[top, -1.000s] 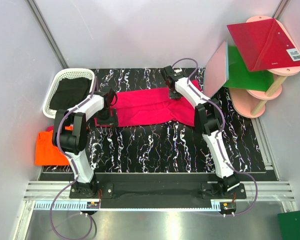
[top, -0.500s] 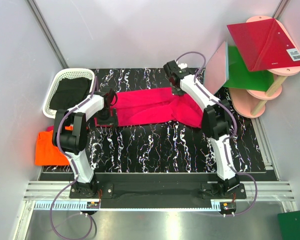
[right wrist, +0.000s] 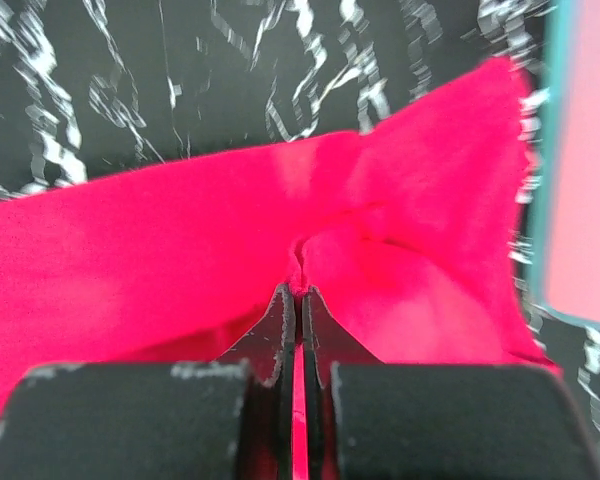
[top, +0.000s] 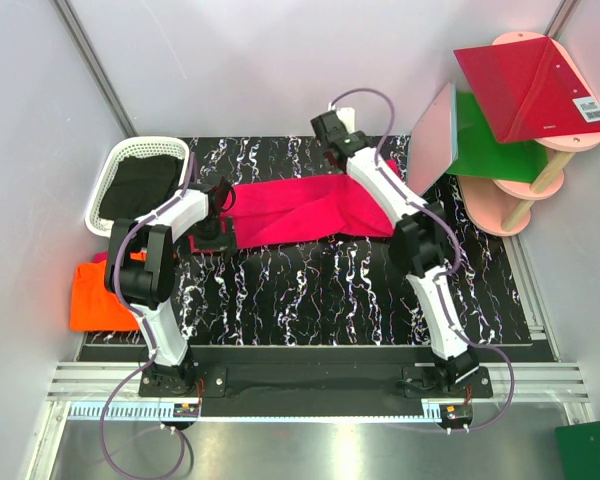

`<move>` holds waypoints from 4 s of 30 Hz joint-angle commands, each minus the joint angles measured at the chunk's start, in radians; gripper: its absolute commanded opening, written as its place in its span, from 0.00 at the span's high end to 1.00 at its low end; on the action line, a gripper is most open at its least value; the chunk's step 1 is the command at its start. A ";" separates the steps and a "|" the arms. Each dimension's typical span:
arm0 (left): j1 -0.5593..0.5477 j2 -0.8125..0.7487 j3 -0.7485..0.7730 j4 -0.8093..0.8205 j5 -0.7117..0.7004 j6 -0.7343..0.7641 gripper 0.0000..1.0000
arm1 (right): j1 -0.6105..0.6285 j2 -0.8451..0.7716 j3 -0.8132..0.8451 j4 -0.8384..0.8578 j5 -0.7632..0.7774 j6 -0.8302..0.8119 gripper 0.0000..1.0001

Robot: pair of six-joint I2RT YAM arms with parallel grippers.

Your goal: Fold and stack the t-shirts

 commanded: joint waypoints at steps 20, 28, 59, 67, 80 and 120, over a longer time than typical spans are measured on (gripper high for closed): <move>-0.009 -0.044 0.100 -0.005 0.002 0.009 0.05 | -0.001 -0.362 -0.444 0.013 -0.063 0.057 0.19; -0.011 -0.171 0.195 0.029 0.057 0.038 1.00 | 0.001 -0.419 -0.604 0.060 -0.261 0.071 1.00; -0.098 0.272 0.276 -0.206 0.055 -0.010 1.00 | -0.076 0.050 -0.320 -0.091 0.004 0.165 1.00; -0.231 0.194 0.025 -0.117 0.216 -0.071 1.00 | -0.087 0.234 0.020 -0.098 0.013 0.043 1.00; -0.474 0.107 0.302 -0.189 0.209 -0.188 1.00 | -0.090 0.210 0.152 -0.074 -0.021 -0.069 1.00; -0.017 -0.219 0.082 -0.146 -0.074 0.032 0.95 | 0.258 -0.123 -0.477 -0.163 -0.910 0.132 1.00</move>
